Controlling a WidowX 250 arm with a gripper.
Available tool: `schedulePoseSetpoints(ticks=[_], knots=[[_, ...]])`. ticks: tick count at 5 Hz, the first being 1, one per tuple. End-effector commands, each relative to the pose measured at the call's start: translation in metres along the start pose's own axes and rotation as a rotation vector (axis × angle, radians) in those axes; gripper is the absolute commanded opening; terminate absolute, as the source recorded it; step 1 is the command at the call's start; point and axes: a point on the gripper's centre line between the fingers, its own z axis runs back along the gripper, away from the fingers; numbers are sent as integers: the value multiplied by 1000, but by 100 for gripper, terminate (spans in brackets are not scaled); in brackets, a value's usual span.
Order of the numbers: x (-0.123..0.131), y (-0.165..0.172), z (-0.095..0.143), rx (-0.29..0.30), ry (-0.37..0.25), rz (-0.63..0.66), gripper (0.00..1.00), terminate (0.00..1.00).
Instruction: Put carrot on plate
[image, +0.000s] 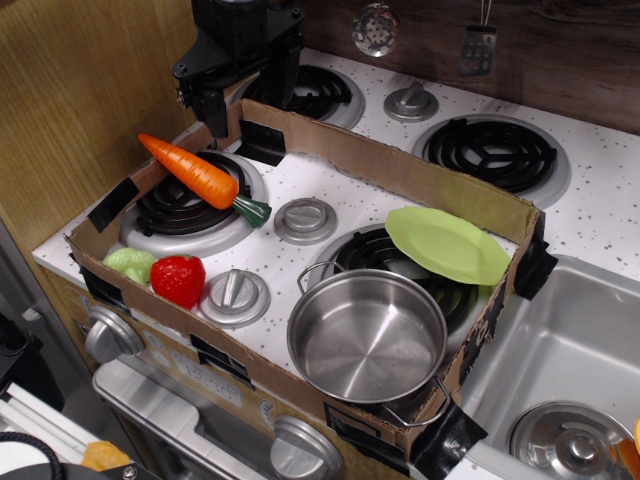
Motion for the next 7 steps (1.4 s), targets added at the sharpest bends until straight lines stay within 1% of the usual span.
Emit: schedulePoseSetpoints(ticks=[1, 2, 3, 4, 5, 6, 7], knots=[[9, 16, -7, 17, -15, 183, 100, 0], [21, 26, -30, 26, 27, 239, 100, 0], [32, 33, -50, 10, 54, 265, 100, 0], [38, 42, -68, -11, 77, 291, 100, 0], [41, 44, -79, 1, 102, 289, 100, 0], [40, 42, -80, 6, 84, 292, 0, 0], [43, 40, -72, -12, 126, 262, 0, 0]])
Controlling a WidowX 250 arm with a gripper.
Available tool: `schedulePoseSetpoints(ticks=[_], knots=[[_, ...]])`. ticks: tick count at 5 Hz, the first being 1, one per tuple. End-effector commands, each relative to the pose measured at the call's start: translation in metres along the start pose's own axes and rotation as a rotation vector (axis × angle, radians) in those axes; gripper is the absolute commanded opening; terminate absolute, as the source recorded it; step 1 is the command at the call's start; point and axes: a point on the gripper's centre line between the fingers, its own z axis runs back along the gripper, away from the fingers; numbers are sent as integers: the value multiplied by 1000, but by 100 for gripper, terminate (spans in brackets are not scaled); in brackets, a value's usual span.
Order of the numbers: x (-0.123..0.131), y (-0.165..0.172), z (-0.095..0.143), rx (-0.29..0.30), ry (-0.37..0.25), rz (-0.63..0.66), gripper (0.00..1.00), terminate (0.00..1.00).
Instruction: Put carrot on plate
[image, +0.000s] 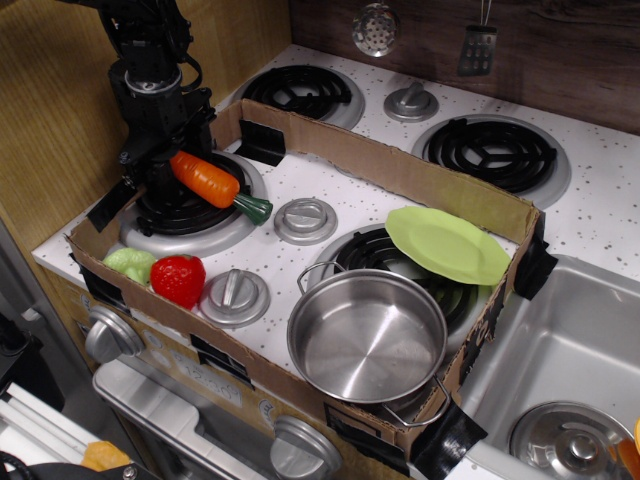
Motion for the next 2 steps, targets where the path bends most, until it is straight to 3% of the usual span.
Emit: schedulePoseSetpoints(ticks=[1, 2], knots=[[-4, -7, 34, -72, -7, -63, 0, 0], [-8, -12, 48, -104, -35, -98, 0, 0]])
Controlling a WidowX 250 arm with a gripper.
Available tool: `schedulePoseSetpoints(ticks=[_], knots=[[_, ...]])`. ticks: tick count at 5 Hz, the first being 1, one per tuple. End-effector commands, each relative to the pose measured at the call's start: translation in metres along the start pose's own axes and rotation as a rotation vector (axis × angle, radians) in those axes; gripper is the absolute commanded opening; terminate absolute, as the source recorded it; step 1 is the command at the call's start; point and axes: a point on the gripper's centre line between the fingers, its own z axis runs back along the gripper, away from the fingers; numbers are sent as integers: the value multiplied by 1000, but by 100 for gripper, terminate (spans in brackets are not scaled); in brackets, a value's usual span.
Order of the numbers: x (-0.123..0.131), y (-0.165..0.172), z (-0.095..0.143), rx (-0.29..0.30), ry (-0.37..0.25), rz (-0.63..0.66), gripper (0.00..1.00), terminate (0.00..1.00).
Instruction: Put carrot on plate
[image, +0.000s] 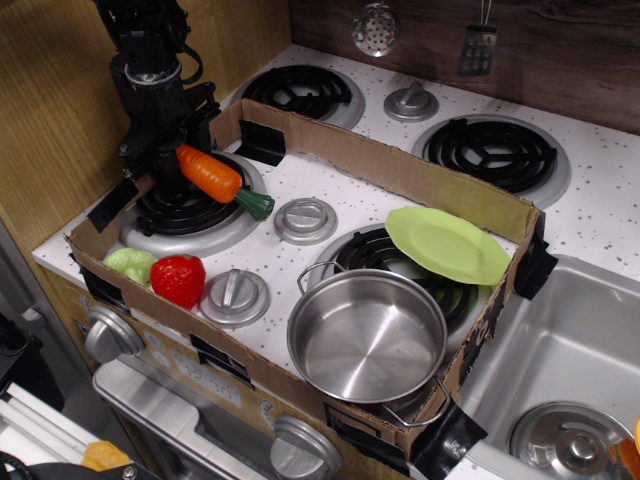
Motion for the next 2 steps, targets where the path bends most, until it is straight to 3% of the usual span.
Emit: schedulePoseSetpoints(ticks=[1, 2], knots=[[-15, -16, 49, -60, 2, -55, 0, 0], [-25, -23, 72, -70, -22, -109, 0, 0]])
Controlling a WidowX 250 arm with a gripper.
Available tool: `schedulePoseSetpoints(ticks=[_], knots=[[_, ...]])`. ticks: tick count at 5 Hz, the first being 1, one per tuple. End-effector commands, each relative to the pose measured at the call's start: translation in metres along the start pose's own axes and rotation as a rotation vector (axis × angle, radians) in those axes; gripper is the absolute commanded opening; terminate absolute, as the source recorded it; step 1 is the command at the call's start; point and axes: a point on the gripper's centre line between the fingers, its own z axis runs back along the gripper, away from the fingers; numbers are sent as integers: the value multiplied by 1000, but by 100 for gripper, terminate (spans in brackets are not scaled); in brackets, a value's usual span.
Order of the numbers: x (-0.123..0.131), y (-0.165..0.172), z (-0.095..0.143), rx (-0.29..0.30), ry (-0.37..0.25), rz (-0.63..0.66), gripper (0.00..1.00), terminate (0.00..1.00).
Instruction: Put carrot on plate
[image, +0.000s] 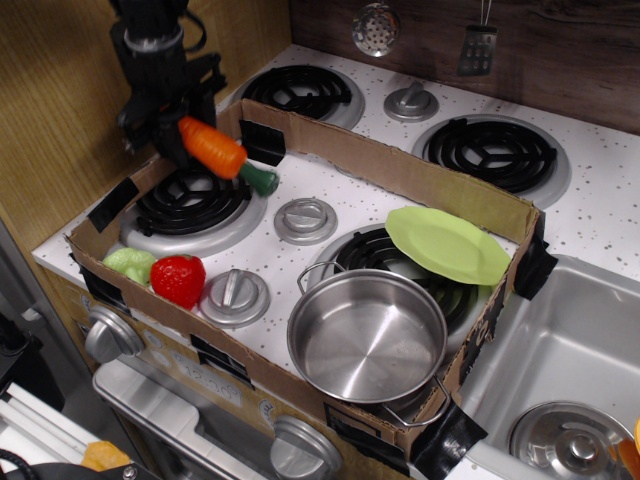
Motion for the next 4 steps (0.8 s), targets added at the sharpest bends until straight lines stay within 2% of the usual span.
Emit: schedulePoseSetpoints(ticks=[1, 2, 4], knots=[[-38, -17, 54, -52, -37, -134, 0, 0], [-63, -27, 62, -43, 11, -181, 0, 0], [-128, -47, 76, -33, -2, -209, 0, 0]])
